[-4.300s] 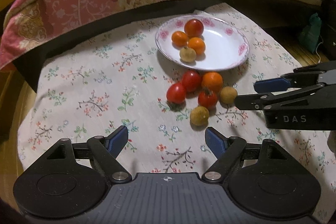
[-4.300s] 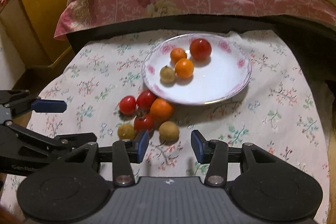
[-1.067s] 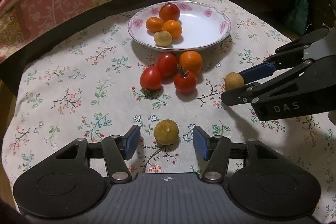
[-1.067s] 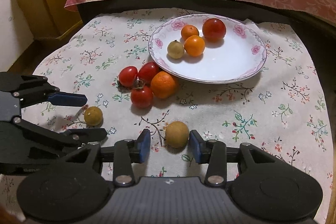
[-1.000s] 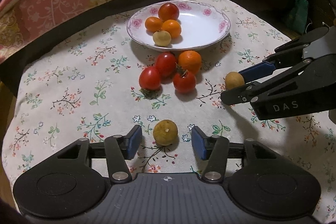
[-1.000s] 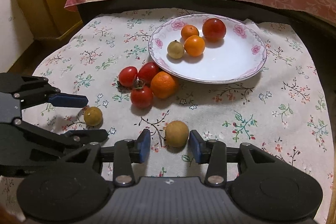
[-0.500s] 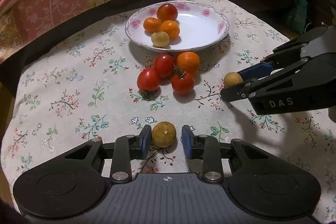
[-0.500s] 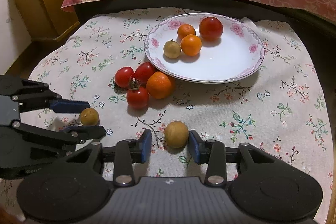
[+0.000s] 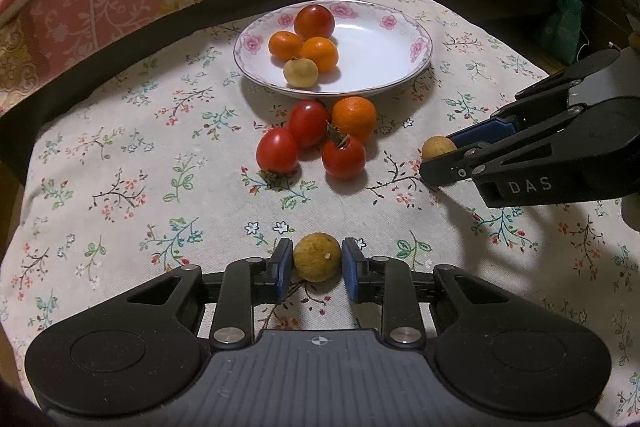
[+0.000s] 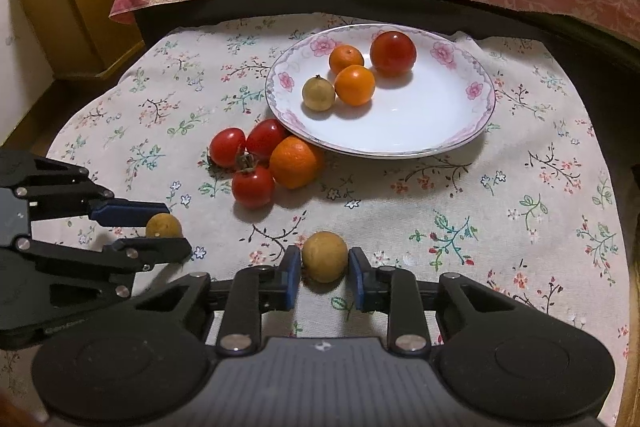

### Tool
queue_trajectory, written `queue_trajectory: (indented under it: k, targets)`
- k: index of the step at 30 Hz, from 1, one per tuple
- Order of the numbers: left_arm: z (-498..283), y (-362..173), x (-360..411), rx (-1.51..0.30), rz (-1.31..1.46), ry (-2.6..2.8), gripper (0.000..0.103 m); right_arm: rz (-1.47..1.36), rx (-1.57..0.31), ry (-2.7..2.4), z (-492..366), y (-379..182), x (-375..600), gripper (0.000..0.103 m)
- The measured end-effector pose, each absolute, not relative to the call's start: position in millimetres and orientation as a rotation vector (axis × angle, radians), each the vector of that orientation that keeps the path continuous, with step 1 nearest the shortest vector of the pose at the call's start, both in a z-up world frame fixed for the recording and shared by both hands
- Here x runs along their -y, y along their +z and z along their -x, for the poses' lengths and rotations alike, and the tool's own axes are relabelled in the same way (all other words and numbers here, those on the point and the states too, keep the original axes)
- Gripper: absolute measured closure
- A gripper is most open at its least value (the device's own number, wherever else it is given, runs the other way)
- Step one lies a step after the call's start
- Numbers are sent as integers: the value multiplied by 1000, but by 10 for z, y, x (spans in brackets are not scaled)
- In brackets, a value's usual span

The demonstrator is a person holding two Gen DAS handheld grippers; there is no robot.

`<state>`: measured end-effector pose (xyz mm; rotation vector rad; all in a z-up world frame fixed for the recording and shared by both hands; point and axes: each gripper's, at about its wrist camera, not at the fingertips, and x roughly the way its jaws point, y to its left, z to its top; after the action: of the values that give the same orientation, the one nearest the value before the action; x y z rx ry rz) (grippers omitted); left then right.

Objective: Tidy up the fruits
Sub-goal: 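Lift both held yellow fruits off the cloth and move them toward the plate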

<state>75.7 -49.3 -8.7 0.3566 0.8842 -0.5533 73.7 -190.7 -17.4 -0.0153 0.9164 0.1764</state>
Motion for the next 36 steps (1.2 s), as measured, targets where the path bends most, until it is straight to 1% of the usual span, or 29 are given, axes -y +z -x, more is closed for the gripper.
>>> queue_trajectory:
  k: [5, 8, 11, 14, 18, 20, 29, 36]
  targets:
    - [-755, -91, 497, -881, -362, -548, 66, 20, -911, 175, -733, -174, 1902, 77]
    - [-764, -98, 491, -891, -355, -545, 58, 19, -911, 174, -736, -174, 1902, 77]
    - [-777, -98, 483, -898, -343, -539, 57, 10, -913, 173, -739, -175, 1907, 76]
    - [-785, -96, 479, -905, -332, -536, 58, -3, -920, 164, -755, -173, 1905, 76]
    - [-777, -91, 482, -914, -317, -546, 68, -13, -922, 155, -758, -164, 1905, 77]
    - [-765, -86, 491, -908, -327, -544, 70, -16, -917, 160, -746, -149, 1908, 78]
    - [-768, -91, 500, -907, -321, -542, 70, -21, -896, 166, -727, -100, 1906, 78]
    - [-800, 3, 481, -888, -296, -538, 70, -30, -873, 171, -710, -41, 1900, 78]
